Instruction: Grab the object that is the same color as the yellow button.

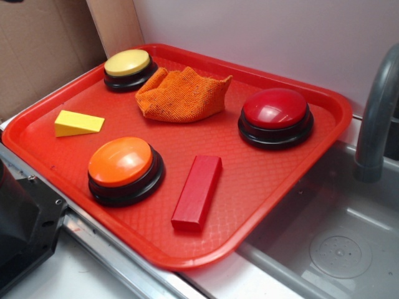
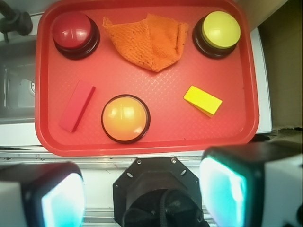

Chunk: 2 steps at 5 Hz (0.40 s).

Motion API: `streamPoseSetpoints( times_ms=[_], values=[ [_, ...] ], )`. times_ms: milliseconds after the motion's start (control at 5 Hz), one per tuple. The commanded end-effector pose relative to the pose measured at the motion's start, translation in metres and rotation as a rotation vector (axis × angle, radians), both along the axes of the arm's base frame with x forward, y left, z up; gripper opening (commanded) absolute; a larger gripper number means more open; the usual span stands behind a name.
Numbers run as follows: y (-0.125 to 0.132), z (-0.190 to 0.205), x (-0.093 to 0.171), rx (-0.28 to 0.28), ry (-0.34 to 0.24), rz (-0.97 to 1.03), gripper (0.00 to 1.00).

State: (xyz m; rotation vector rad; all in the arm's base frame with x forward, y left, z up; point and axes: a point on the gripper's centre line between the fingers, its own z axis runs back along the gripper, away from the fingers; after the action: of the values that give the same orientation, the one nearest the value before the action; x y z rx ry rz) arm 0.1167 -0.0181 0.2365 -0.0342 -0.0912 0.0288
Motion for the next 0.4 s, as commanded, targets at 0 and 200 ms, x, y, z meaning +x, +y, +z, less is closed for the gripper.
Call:
streamPoseSetpoints(
  times_ms=[0, 200],
  values=[
    [0.000, 0.000, 0.000, 0.000, 0.000, 0.000, 1.00],
    [0.050, -0.015, 0.011, 0.137, -0.021, -0.050, 1.00]
  ],
)
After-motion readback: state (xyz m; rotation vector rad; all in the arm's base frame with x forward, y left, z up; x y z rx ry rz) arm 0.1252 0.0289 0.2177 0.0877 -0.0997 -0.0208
